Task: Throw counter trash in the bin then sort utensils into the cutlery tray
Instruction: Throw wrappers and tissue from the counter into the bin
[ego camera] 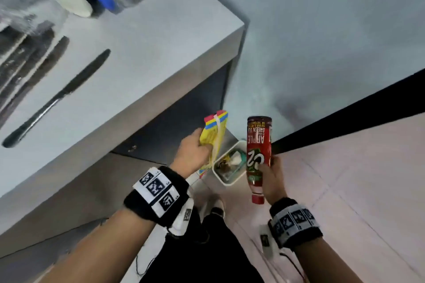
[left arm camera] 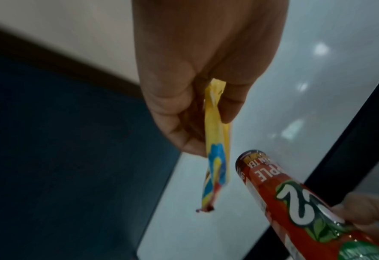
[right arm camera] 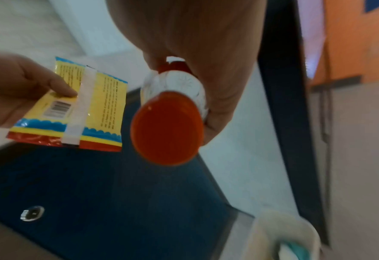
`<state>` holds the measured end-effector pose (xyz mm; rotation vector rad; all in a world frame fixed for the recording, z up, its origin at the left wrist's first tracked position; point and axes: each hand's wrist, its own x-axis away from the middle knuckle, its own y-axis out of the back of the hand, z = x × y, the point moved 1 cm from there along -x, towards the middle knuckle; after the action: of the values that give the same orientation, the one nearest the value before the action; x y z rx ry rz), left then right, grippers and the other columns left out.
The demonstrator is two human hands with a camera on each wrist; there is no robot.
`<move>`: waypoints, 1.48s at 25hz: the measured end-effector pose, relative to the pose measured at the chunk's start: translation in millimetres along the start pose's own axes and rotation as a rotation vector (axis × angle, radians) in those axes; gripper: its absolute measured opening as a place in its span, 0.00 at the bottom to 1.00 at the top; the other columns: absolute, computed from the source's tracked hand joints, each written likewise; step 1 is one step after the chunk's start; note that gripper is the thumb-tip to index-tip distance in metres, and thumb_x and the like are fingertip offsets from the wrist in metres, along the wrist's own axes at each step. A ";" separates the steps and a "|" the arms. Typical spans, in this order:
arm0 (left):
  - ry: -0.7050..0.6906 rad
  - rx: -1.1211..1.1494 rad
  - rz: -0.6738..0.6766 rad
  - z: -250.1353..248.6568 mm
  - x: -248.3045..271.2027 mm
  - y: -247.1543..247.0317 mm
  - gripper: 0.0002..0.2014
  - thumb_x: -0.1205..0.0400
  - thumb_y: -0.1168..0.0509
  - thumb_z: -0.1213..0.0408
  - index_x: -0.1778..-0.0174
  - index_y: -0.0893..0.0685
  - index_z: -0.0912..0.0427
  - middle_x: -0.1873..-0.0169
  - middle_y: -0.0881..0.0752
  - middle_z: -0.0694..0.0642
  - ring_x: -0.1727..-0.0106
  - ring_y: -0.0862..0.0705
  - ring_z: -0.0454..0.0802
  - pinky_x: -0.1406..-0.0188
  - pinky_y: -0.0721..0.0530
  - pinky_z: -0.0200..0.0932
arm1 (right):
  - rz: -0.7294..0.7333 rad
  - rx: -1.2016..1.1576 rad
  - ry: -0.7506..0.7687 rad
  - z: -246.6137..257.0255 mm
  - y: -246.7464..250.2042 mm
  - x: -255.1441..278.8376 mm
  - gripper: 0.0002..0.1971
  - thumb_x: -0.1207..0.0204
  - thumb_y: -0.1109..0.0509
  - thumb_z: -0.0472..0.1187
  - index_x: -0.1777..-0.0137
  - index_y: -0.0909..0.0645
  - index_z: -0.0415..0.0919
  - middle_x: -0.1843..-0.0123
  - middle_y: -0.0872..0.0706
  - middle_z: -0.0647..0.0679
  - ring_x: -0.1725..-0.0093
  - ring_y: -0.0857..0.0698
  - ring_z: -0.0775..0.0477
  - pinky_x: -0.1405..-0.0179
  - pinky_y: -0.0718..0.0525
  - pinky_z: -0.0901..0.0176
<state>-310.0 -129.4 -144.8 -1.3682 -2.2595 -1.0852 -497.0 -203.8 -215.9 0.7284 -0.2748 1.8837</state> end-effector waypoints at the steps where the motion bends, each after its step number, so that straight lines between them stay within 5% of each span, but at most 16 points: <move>1: 0.032 0.010 0.041 11.6 -13.7 -24.4 0.16 0.23 0.40 0.71 0.40 0.19 0.60 0.48 0.14 0.60 0.46 0.17 0.56 0.53 0.28 0.38 | -0.031 -0.028 -0.109 -26.3 3.2 -7.6 0.18 0.35 0.35 0.37 0.46 0.33 0.40 0.54 0.20 0.39 0.60 0.19 0.41 0.63 0.18 0.51; 5: 0.119 -0.124 0.221 66.6 -83.5 -98.1 0.14 0.22 0.41 0.69 0.41 0.20 0.63 0.46 0.13 0.66 0.44 0.15 0.61 0.57 0.29 0.38 | -0.092 0.036 -0.332 -116.7 -17.2 -56.4 0.12 0.31 0.32 0.43 0.51 0.29 0.55 0.48 0.16 0.38 0.52 0.15 0.36 0.47 0.15 0.33; 6: 0.130 -0.213 0.273 102.9 -138.2 -147.5 0.14 0.21 0.41 0.69 0.41 0.20 0.63 0.45 0.13 0.66 0.43 0.16 0.62 0.56 0.28 0.39 | -0.137 -0.005 -0.330 -169.6 -26.1 -104.1 0.16 0.31 0.31 0.44 0.47 0.30 0.58 0.47 0.16 0.40 0.51 0.14 0.37 0.44 0.15 0.33; 8: 0.169 -0.309 0.280 121.9 -163.7 -160.9 0.14 0.20 0.42 0.68 0.40 0.21 0.64 0.42 0.14 0.66 0.40 0.17 0.63 0.49 0.24 0.43 | -0.139 -0.010 -0.328 -194.0 -39.9 -134.1 0.27 0.35 0.29 0.45 0.38 0.33 0.64 0.43 0.17 0.41 0.47 0.14 0.36 0.44 0.15 0.34; 11: 0.180 -0.396 0.351 164.0 -209.6 -208.6 0.16 0.20 0.42 0.66 0.38 0.21 0.64 0.38 0.16 0.66 0.37 0.18 0.63 0.44 0.23 0.44 | -0.140 -0.123 -0.396 -257.8 -58.9 -186.0 0.32 0.39 0.30 0.46 0.38 0.34 0.74 0.39 0.17 0.40 0.44 0.14 0.34 0.44 0.15 0.32; 15: 0.252 -0.455 0.317 220.0 -283.2 -273.1 0.18 0.19 0.43 0.67 0.35 0.22 0.68 0.34 0.19 0.69 0.33 0.20 0.64 0.36 0.23 0.48 | -0.213 -0.202 -0.446 -292.9 -72.4 -247.1 0.34 0.28 0.33 0.39 0.25 0.39 0.62 0.37 0.18 0.41 0.44 0.15 0.36 0.41 0.16 0.33; 19: 0.286 -0.502 0.393 250.2 -323.1 -310.7 0.19 0.19 0.40 0.64 0.34 0.21 0.65 0.33 0.18 0.66 0.33 0.19 0.62 0.36 0.23 0.47 | -0.176 -0.110 -0.521 -329.4 -69.3 -293.5 0.35 0.27 0.35 0.47 0.23 0.45 0.65 0.32 0.21 0.44 0.39 0.16 0.34 0.37 0.17 0.37; 22: 0.316 -0.393 0.388 252.6 -334.2 -303.9 0.19 0.23 0.35 0.62 0.38 0.17 0.64 0.37 0.16 0.65 0.36 0.18 0.62 0.38 0.22 0.46 | -0.222 0.030 -0.527 -326.5 -56.9 -291.8 0.26 0.24 0.37 0.40 0.25 0.31 0.49 0.30 0.20 0.40 0.35 0.19 0.37 0.36 0.21 0.55; 25: 0.308 -0.282 0.302 235.5 -320.6 -272.6 0.08 0.27 0.36 0.61 0.58 0.15 0.58 0.43 0.15 0.66 0.40 0.18 0.60 0.39 0.23 0.43 | -0.260 0.079 -0.496 -301.6 -44.9 -263.6 0.19 0.24 0.37 0.35 0.32 0.22 0.42 0.33 0.18 0.42 0.36 0.18 0.42 0.45 0.26 0.65; 30: 0.286 -0.125 0.273 173.5 -249.7 -202.7 0.15 0.21 0.37 0.68 0.39 0.17 0.63 0.37 0.15 0.61 0.35 0.18 0.58 0.36 0.21 0.49 | -0.171 0.176 -0.340 -213.2 -38.1 -195.0 0.17 0.24 0.38 0.31 0.37 0.20 0.39 0.37 0.16 0.41 0.50 0.21 0.48 0.62 0.26 0.74; 34: 0.198 -0.034 0.257 91.4 -170.8 -129.0 0.14 0.20 0.38 0.64 0.40 0.16 0.61 0.39 0.14 0.56 0.37 0.17 0.54 0.40 0.21 0.47 | -0.070 0.262 -0.133 -108.1 -33.9 -132.7 0.17 0.24 0.38 0.32 0.37 0.21 0.41 0.42 0.14 0.38 0.44 0.15 0.38 0.42 0.16 0.52; 37: 0.124 0.006 0.224 30.2 -112.7 -76.0 0.07 0.20 0.36 0.63 0.49 0.16 0.56 0.51 0.16 0.53 0.49 0.19 0.49 0.60 0.23 0.39 | 0.001 0.339 0.065 -29.7 -30.4 -91.4 0.12 0.25 0.36 0.36 0.43 0.19 0.45 0.53 0.14 0.48 0.49 0.13 0.39 0.43 0.14 0.45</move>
<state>-313.2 -199.5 -265.1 -1.4670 -1.9664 -1.0545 -456.2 -245.1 -298.3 0.8899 0.0898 1.9734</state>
